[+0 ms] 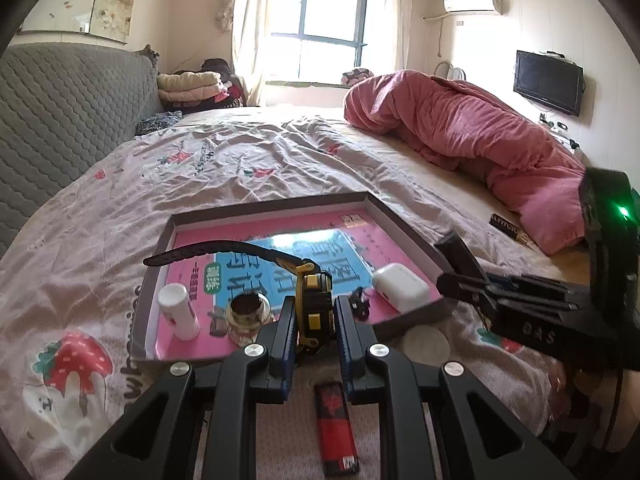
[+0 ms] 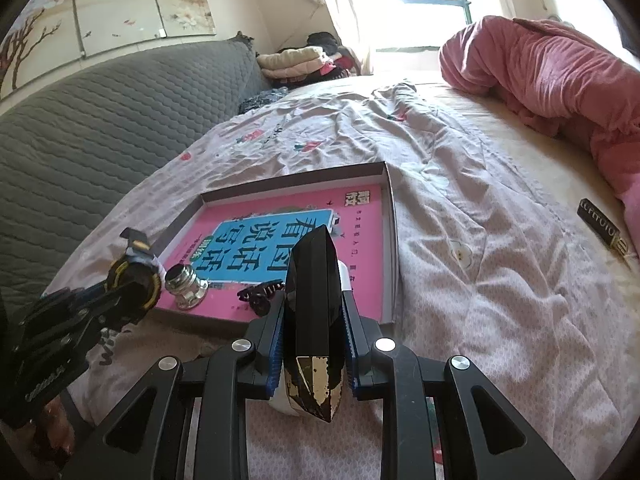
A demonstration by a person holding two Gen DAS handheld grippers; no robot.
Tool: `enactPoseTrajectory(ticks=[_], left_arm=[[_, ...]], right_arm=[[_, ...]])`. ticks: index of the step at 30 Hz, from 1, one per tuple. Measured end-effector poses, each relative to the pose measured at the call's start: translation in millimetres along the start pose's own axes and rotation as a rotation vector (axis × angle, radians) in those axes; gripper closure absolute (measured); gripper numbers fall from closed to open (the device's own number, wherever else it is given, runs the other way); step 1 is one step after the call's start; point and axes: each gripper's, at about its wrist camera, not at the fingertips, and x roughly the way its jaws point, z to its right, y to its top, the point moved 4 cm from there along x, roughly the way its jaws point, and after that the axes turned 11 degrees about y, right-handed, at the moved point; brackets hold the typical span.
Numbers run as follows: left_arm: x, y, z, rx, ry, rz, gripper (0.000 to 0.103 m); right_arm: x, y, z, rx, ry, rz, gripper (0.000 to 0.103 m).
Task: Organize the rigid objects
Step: 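Carry the black case with the right gripper while the left carries the tape measure over the box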
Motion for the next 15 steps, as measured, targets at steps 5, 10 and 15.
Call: enactPoseTrajectory(ticks=[5, 10, 15], left_arm=[[6.5, 12.7, 1.7, -0.005, 0.013, 0.031, 0.085], [12.2, 25.5, 6.0, -0.01, 0.017, 0.062, 0.085], [20.9, 34.3, 12.3, 0.001, 0.025, 0.085, 0.085]], right_arm=[[0.6, 1.9, 2.1, 0.001, -0.002, 0.009, 0.078], [-0.1, 4.7, 5.2, 0.012, -0.01, 0.024, 0.078], [-0.3, 9.3, 8.3, 0.015, -0.021, 0.04, 0.078]])
